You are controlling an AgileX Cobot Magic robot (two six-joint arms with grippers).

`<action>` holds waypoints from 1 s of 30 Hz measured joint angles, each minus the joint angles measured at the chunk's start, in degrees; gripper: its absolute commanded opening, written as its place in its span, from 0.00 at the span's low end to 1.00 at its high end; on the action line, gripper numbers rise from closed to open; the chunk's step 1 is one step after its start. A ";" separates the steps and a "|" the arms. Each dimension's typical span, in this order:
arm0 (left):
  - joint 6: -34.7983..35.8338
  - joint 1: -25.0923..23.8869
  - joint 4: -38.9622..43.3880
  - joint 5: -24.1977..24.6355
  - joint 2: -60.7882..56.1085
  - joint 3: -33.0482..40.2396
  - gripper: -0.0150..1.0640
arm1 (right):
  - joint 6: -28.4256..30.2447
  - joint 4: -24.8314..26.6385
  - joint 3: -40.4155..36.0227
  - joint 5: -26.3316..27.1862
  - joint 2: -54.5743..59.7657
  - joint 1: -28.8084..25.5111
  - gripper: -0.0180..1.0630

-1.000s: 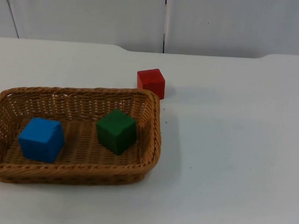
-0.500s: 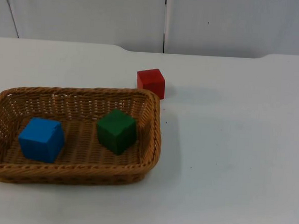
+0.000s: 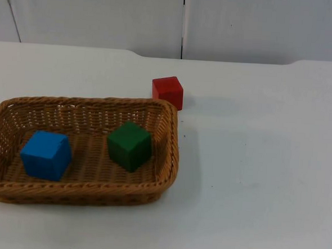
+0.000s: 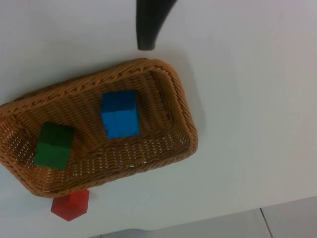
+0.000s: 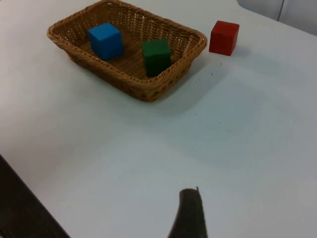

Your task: Pick up one cube with each hand and place exactly two cubes into the same basket, leaving the remaining cube outside.

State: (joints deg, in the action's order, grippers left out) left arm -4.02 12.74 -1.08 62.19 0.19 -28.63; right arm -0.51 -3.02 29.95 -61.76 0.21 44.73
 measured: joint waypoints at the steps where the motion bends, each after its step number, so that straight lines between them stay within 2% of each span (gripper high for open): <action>1: 0.00 0.00 0.00 0.00 0.00 0.00 0.75 | 0.00 0.00 0.00 0.00 0.00 0.00 0.58; 4: 0.00 0.00 0.00 0.00 0.00 0.00 0.81 | 0.00 0.00 0.00 0.00 0.00 0.00 0.58; 7: 0.10 0.00 0.00 0.00 0.00 0.00 0.99 | 0.00 0.00 0.00 0.00 0.00 0.00 0.58; 9: 0.10 0.00 0.00 0.00 0.00 0.00 0.99 | 0.00 0.00 0.00 0.00 0.00 0.00 0.61; 11: 0.31 0.00 0.11 0.00 0.00 0.00 0.99 | 0.00 0.00 0.00 0.00 0.00 0.00 0.68; 12: 0.31 0.00 0.11 0.00 0.00 0.00 0.99 | 0.00 0.00 0.00 0.00 0.00 0.00 0.80; 13: 0.34 0.00 0.35 0.00 0.00 0.00 0.99 | 0.00 0.00 0.00 0.00 0.00 0.00 0.80; 15: 0.60 0.00 0.71 0.00 0.00 0.00 0.99 | 0.00 0.00 0.00 0.00 0.00 0.00 0.96; 16: 0.60 0.00 0.69 0.00 0.00 0.00 0.99 | 0.00 0.00 0.00 0.00 0.00 0.00 0.99; 30: 0.98 0.00 1.08 0.00 0.00 0.00 0.99 | 0.00 0.00 0.00 0.00 0.00 0.00 0.99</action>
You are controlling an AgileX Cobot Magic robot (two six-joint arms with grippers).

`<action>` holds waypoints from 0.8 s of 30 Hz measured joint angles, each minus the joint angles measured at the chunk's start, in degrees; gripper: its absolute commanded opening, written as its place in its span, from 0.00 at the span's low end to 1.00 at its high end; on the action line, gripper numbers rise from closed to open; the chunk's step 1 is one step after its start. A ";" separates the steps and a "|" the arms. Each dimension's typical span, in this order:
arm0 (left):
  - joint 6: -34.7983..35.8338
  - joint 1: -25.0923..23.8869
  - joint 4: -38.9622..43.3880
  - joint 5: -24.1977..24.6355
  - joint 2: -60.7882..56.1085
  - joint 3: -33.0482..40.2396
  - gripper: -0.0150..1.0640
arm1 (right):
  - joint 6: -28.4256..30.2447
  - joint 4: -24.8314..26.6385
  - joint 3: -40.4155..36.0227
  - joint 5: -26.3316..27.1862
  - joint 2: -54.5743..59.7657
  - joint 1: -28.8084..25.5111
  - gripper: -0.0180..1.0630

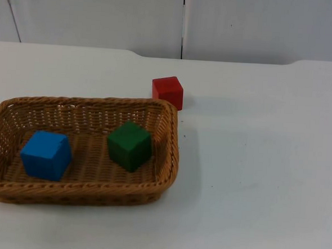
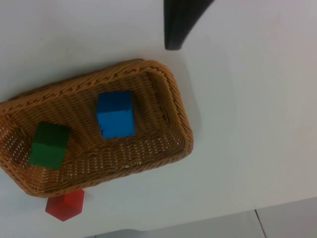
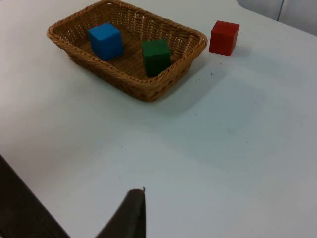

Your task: Pick up one cube with each hand and place exactly two cubes into the same basket, leaving the remaining cube outside.

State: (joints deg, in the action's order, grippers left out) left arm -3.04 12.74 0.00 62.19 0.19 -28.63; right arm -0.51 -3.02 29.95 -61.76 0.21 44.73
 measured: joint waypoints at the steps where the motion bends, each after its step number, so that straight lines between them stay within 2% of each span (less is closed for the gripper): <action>1: 0.00 0.00 0.00 0.00 0.00 0.00 0.99 | 0.00 0.00 0.00 0.00 0.00 0.00 0.99; 24: 0.00 0.00 0.00 0.00 0.00 0.00 0.99 | 0.00 0.00 0.00 0.00 0.00 0.00 0.99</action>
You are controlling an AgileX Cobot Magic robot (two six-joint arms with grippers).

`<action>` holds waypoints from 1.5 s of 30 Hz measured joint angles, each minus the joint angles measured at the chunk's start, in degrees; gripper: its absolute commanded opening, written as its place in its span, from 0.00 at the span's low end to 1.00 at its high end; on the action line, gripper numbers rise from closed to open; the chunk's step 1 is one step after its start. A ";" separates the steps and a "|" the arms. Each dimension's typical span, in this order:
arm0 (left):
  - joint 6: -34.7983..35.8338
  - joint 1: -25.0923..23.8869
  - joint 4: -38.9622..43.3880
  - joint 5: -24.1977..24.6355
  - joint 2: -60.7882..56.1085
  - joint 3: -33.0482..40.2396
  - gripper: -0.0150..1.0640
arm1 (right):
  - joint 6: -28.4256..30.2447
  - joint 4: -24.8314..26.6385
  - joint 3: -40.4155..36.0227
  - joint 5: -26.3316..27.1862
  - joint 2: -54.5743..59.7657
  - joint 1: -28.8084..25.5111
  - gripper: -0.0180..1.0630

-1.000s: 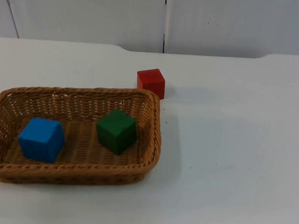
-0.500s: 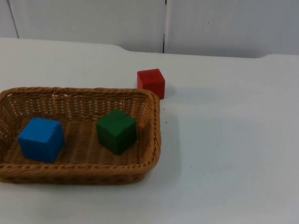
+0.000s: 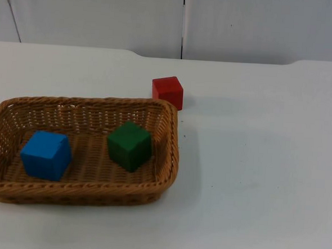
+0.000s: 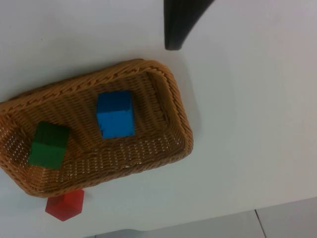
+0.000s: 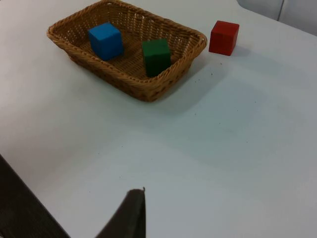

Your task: Pick up one cube with each hand and place exactly two cubes into the same basket, leaving the remaining cube outside.

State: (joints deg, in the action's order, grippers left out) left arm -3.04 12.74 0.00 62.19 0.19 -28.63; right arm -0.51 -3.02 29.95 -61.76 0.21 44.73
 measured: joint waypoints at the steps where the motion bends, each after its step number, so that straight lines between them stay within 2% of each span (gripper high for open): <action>1: 0.00 0.00 0.00 0.00 0.00 0.00 0.99 | 0.00 0.00 0.00 0.00 0.00 0.00 0.99; 14: 0.00 -0.68 0.00 0.00 0.00 0.00 0.99 | 0.00 0.00 0.00 0.00 0.00 0.00 0.99; 24: 0.00 -10.98 0.00 0.00 0.00 0.00 0.99 | 0.00 0.00 0.00 0.00 0.00 0.00 0.99; 34: 0.00 -12.08 0.00 0.00 0.00 0.00 0.99 | 0.00 0.00 0.00 0.00 0.00 -0.10 0.99; 45: 0.00 -12.08 0.00 0.00 0.00 0.00 0.99 | 0.00 0.00 0.00 0.00 0.00 -8.77 0.99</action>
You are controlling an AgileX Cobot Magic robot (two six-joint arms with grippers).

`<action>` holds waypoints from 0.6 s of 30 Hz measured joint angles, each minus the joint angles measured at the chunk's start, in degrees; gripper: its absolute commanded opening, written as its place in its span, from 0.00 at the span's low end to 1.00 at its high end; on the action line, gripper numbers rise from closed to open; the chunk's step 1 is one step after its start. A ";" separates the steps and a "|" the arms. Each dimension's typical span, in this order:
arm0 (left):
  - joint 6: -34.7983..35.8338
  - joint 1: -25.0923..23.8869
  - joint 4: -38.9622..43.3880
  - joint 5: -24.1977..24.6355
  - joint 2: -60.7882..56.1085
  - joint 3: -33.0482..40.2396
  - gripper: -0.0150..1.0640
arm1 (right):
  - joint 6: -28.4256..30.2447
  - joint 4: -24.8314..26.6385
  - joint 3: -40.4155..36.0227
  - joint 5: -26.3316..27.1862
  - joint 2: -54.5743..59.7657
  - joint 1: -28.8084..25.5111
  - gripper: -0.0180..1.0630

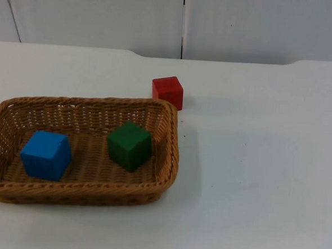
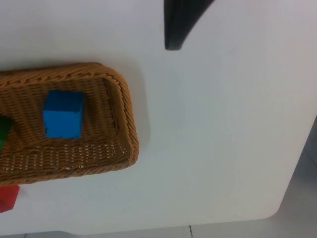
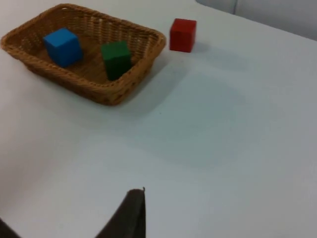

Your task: Pick up one cube with each hand and place exactly two cubes into the same basket, leaving the remaining cube outside.

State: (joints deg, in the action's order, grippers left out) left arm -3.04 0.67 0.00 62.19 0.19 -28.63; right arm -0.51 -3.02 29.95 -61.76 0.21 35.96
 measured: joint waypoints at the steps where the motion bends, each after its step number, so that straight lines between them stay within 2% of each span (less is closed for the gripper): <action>1: 0.00 0.00 0.00 0.00 0.00 0.00 0.99 | 0.00 0.00 0.00 0.00 0.00 -1.23 0.99; 10: 0.00 0.00 0.00 0.00 0.00 0.00 0.99 | 0.00 0.00 0.00 0.00 0.00 -9.70 0.99; 14: 0.00 0.00 0.00 0.00 0.00 0.00 0.99 | 0.00 0.00 0.00 0.00 0.00 -15.94 0.99; 18: 0.00 0.00 0.00 0.00 0.00 0.00 0.99 | 0.00 0.00 0.00 0.00 0.00 -19.92 0.99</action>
State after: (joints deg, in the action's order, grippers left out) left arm -3.04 0.67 0.00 62.19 0.19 -28.63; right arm -0.51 -3.02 29.95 -61.76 0.21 16.04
